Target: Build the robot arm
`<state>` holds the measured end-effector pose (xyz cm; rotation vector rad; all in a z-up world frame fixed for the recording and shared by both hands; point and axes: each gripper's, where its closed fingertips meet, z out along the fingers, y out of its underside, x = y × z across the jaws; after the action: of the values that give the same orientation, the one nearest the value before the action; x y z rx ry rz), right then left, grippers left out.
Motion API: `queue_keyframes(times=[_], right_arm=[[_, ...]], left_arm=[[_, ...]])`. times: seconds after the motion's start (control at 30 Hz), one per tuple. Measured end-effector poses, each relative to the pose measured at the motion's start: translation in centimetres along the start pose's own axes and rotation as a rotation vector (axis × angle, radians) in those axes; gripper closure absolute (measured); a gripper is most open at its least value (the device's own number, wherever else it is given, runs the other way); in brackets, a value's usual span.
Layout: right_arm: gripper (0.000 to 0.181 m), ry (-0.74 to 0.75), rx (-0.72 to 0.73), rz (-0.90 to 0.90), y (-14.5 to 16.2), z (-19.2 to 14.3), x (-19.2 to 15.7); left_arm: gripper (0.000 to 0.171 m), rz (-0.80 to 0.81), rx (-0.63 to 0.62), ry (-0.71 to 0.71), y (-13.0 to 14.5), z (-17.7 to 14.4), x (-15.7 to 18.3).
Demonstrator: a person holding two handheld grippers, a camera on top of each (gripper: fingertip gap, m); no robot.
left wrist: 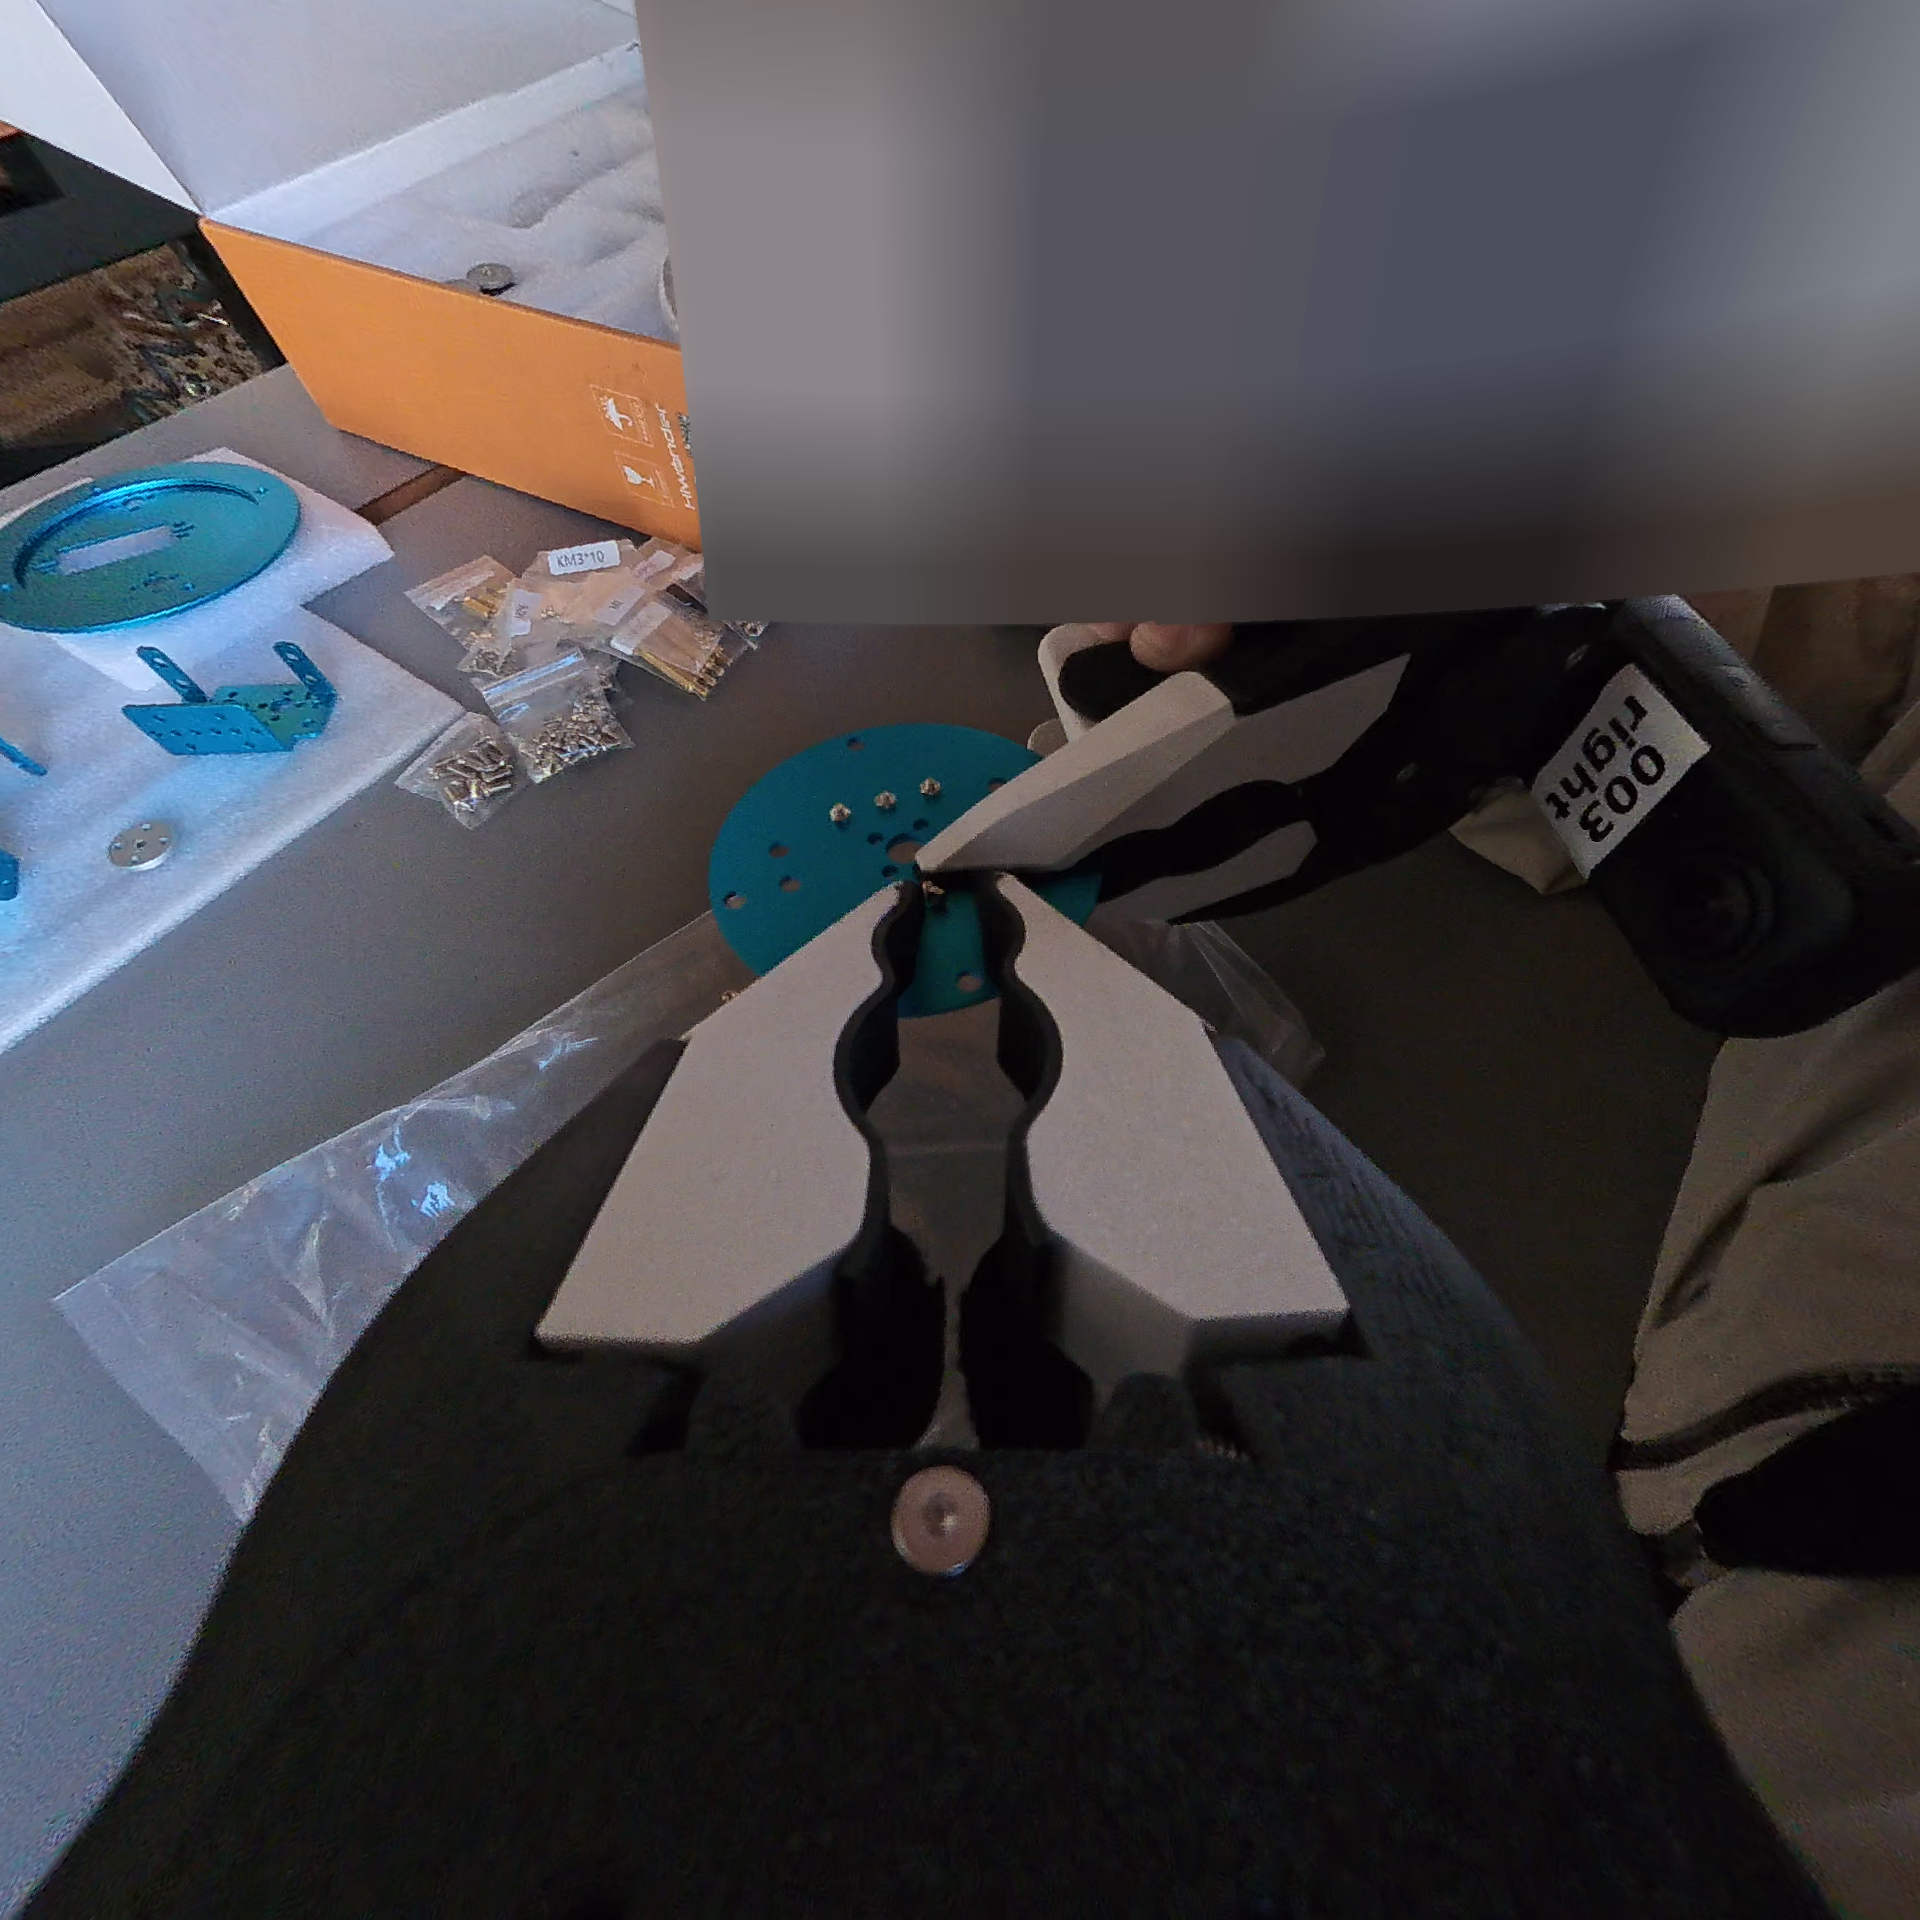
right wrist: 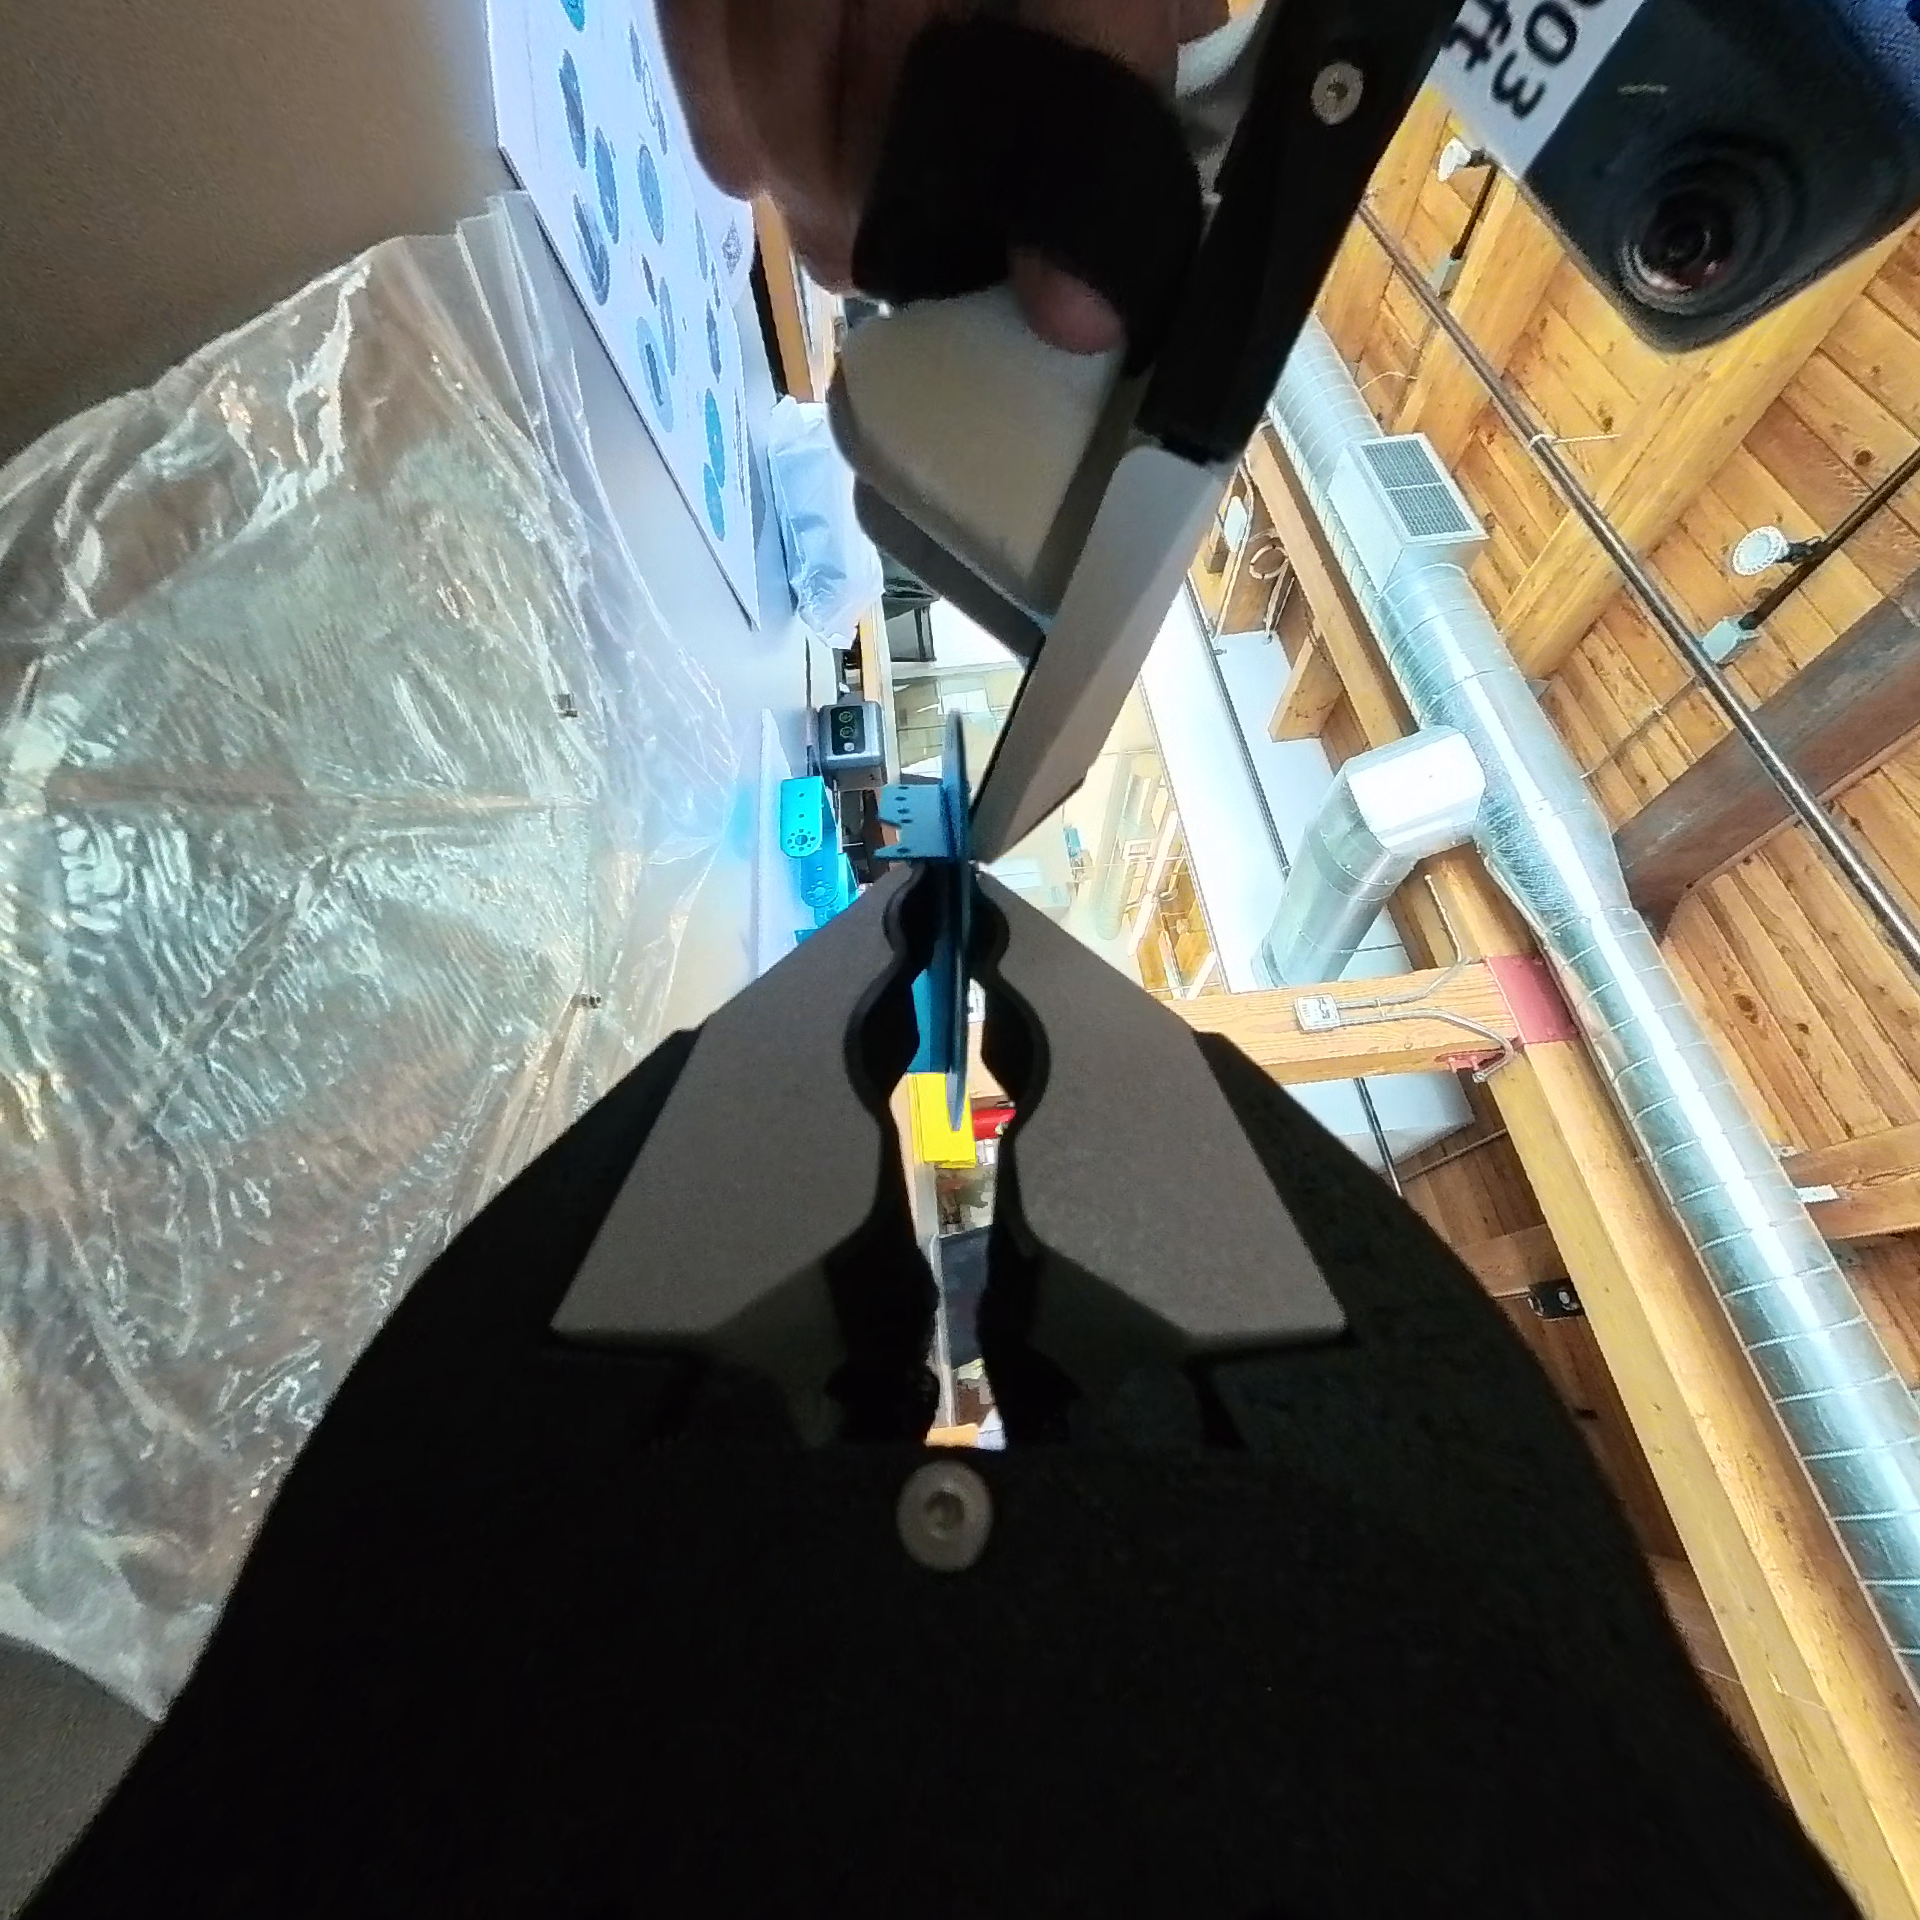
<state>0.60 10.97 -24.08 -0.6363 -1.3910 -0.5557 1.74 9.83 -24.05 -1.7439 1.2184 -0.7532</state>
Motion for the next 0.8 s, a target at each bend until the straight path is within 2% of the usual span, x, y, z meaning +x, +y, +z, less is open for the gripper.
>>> queue_keyframes(times=[0.47, 0.8], right_arm=[[0.179, -0.004, 0.004, 0.01, -0.06, -0.03, 0.06], [0.179, -0.005, 0.002, 0.017, 0.06, -0.05, 0.16]], left_arm=[[0.171, 0.069, -0.015, 0.018, 0.06, -0.25, 0.09], [0.171, 0.136, -0.028, 0.013, 0.03, -0.36, -0.4]])
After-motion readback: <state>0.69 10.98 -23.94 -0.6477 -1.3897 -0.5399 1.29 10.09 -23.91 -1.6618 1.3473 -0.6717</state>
